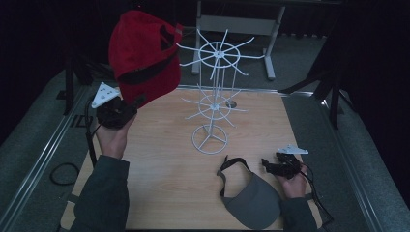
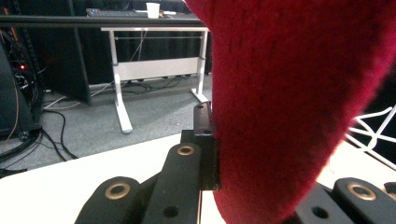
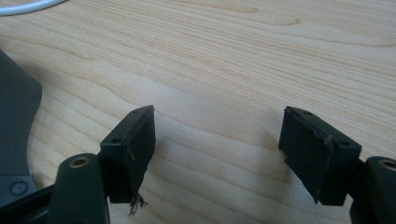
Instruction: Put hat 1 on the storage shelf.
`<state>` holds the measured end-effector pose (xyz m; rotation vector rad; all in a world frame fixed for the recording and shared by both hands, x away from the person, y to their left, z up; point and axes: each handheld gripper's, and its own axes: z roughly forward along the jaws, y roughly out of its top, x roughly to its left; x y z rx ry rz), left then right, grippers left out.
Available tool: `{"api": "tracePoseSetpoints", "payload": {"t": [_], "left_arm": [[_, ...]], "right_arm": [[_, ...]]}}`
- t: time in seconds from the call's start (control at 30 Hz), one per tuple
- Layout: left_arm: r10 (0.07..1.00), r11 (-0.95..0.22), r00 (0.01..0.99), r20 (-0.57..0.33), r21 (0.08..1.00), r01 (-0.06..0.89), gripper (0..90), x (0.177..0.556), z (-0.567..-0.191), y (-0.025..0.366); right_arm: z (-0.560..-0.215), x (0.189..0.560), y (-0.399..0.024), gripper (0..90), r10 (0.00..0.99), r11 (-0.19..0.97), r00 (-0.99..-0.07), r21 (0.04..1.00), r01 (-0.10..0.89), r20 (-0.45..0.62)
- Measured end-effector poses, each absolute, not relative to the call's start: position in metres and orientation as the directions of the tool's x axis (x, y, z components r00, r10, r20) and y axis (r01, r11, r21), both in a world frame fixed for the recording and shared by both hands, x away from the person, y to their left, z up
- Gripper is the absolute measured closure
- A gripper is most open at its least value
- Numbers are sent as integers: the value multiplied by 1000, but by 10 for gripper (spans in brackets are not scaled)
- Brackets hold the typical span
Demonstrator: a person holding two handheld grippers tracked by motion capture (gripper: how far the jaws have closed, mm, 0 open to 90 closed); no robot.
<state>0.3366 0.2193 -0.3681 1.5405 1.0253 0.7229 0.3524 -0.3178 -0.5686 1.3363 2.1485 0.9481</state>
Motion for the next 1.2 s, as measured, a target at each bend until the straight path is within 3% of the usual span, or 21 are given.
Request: {"api": "tracePoseSetpoints", "payload": {"t": [0.2, 0.5, 1.2], "left_arm": [[887, -2, 451, -97, 977, 213, 858, 334, -364, 220], [890, -62, 455, -41, 976, 208, 858, 333, -368, 212], [905, -170, 425, 13, 928, 332, 854, 340, -438, 198]], "right_arm": [[-569, 352, -318, 270, 898, 300, -439, 742, 600, -8], [-569, 352, -318, 270, 898, 300, -439, 742, 600, -8], [-569, 352, -318, 270, 898, 299, -439, 742, 600, -8]]}}
